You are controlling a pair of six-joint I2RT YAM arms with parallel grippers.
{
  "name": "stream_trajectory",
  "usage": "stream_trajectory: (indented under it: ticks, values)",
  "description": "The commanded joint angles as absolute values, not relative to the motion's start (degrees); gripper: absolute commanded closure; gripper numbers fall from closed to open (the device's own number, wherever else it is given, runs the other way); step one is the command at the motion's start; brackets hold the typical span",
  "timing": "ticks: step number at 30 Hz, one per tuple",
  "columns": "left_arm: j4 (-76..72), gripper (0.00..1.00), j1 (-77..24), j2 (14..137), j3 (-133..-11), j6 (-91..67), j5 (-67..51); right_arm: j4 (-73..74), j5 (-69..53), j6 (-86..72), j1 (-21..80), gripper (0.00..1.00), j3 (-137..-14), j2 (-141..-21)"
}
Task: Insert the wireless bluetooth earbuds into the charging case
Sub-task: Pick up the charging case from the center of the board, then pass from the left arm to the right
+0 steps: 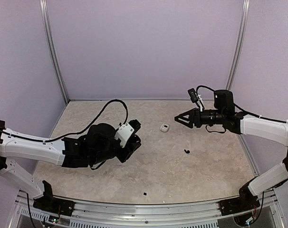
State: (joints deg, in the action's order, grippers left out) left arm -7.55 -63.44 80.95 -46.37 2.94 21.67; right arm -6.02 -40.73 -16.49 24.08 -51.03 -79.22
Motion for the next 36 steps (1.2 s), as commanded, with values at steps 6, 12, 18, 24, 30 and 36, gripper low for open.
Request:
stream_trajectory:
  ticks: [6,12,18,24,30,36]
  values:
    - [-14.9,0.65,-70.3,75.4,-43.3,24.5,22.1,-0.8,-45.8,-20.3,34.2,0.38,-53.4,-78.1]
    - [-14.4,0.64,-72.6,76.4,-44.8,28.6,23.5,-2.1,-47.4,-23.5,40.0,0.40,-55.8,-81.7]
    - [-14.1,0.64,-74.0,78.9,-46.2,30.0,25.2,-2.4,-46.5,-24.7,44.9,0.41,-57.7,-84.9]
    - [-14.5,0.64,-74.3,79.2,-46.4,30.6,24.9,-2.8,-45.1,-25.0,48.0,0.45,-59.2,-87.1]
    - [-14.6,0.63,-74.6,79.6,-46.6,31.0,24.8,-3.0,-44.6,-25.4,50.1,0.49,-59.8,-89.9]
    - [-14.5,0.63,-74.8,79.8,-46.6,31.5,25.4,-2.8,-44.2,-25.4,50.7,0.54,-60.4,-91.2]
